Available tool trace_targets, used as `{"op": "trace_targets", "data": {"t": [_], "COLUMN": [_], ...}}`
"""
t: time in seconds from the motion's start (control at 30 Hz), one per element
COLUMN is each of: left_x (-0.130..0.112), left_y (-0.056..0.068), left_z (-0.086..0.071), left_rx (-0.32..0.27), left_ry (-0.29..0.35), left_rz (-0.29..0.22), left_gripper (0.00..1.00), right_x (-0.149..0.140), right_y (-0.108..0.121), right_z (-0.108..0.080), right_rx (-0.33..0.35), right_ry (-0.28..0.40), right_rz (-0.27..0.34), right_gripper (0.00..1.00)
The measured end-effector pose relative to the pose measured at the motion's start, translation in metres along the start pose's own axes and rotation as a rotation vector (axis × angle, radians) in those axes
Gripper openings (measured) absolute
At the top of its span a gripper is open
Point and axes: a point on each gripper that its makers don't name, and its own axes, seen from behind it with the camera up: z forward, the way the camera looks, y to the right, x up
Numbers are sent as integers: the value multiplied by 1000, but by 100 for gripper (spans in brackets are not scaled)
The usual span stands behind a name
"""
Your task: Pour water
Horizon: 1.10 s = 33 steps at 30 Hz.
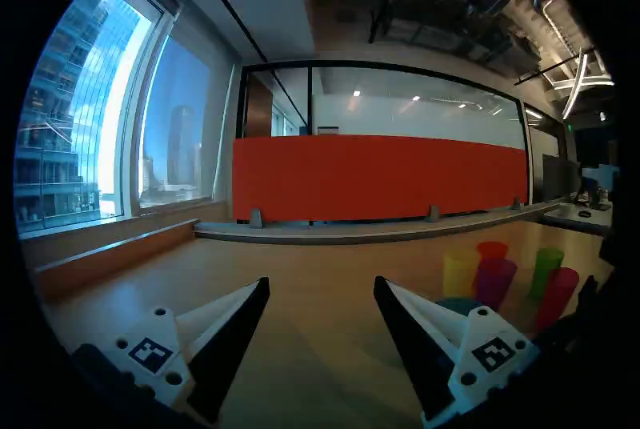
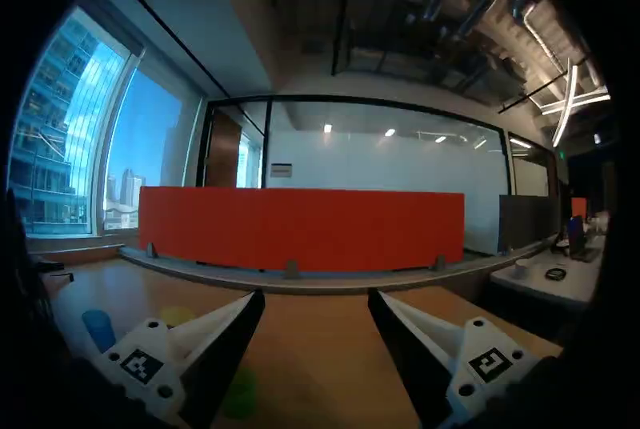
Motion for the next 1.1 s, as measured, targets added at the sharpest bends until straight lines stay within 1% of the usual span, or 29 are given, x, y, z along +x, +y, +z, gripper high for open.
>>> {"op": "trace_targets", "data": {"t": [0.2, 0.47, 0.77, 0.97, 1.1], "left_x": [0, 0, 0, 0, 0], "left_y": [-1, -1, 0, 0, 0], "left_z": [0, 0, 0, 0, -1], "left_rx": [0, 0, 0, 0, 0], "left_ry": [0, 0, 0, 0, 0], "left_rz": [0, 0, 0, 0, 0], "left_gripper": [97, 97, 97, 97, 97], "right_x": [-16, -41, -65, -78, -82], "right_y": [-3, 4, 4, 5, 4], "right_z": [0, 5, 4, 4, 4], "right_rx": [-10, -23, -6, -8, -7], "right_ry": [0, -35, -61, -72, -75], "right_rz": [0, 51, 83, 60, 57], "right_gripper": [100, 100, 100, 100, 100]}}
